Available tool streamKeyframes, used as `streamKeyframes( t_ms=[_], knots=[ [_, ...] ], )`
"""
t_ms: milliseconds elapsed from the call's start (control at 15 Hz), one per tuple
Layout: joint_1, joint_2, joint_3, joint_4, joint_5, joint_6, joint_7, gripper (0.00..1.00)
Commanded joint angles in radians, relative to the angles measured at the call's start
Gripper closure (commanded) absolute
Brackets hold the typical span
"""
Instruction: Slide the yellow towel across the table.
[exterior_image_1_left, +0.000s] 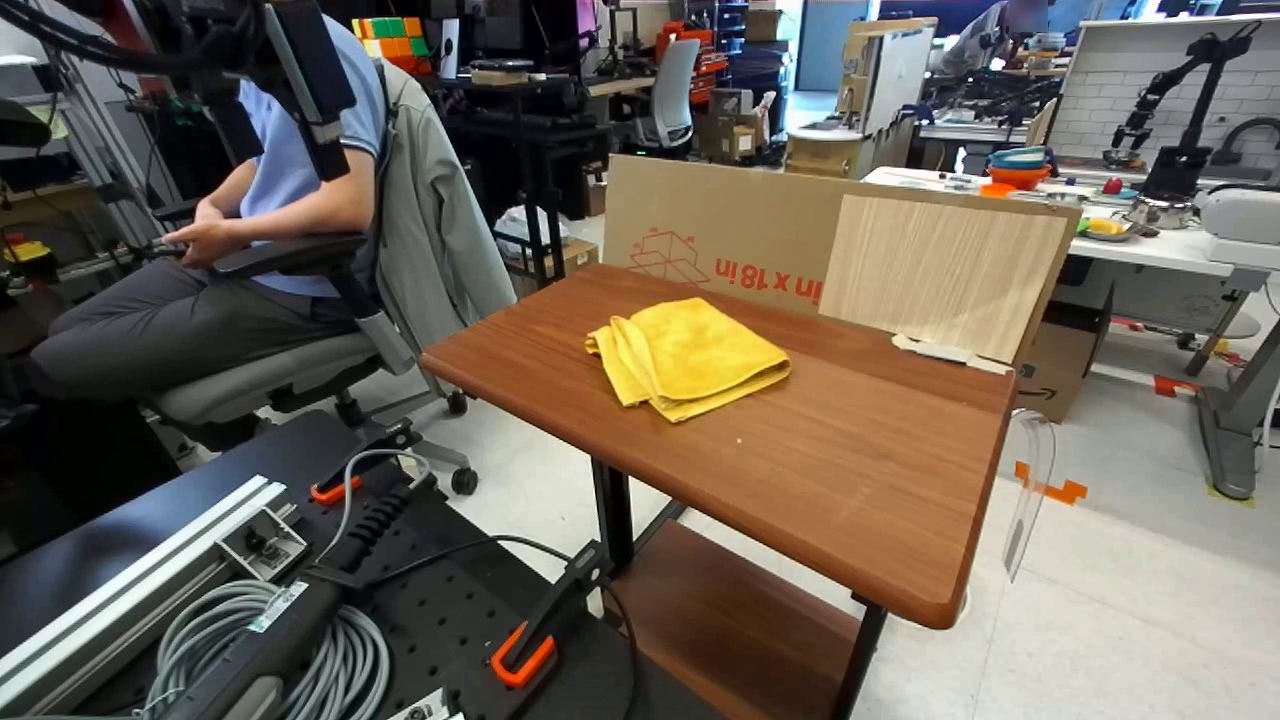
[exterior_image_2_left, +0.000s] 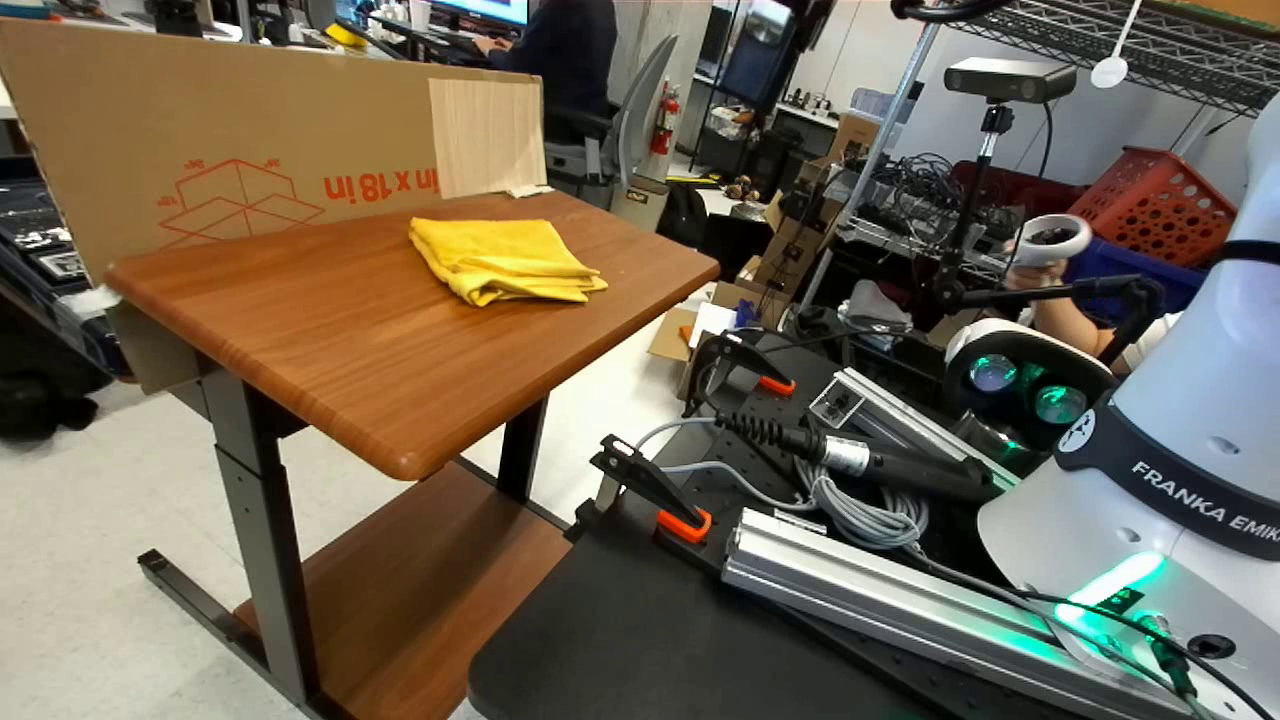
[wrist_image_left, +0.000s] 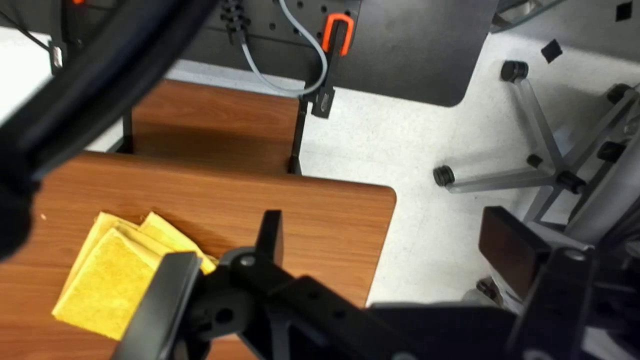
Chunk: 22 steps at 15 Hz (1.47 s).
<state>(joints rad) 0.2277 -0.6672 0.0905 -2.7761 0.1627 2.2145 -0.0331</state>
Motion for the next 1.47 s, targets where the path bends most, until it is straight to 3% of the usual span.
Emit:
streamKeyframes(
  t_ms=[0,400,800,867,1000,1200,1400],
  knots=[
    [-0.115,0.218,-0.049,0.167,-0.071,-0.111,0.005,0.0],
    [-0.239,0.536,-0.134,0.342,-0.006,-0.039,0.072,0.0],
    [-0.268,0.914,-0.142,0.618,0.102,0.051,0.239,0.0],
    [-0.267,0.779,-0.141,0.487,0.068,0.056,0.19,0.0],
    [-0.267,0.881,-0.141,0.57,0.075,0.058,0.223,0.0],
    [-0.267,0.922,-0.142,0.608,0.075,0.058,0.235,0.0],
    [-0.261,0.968,-0.115,0.633,0.175,0.203,0.272,0.0]
  ],
)
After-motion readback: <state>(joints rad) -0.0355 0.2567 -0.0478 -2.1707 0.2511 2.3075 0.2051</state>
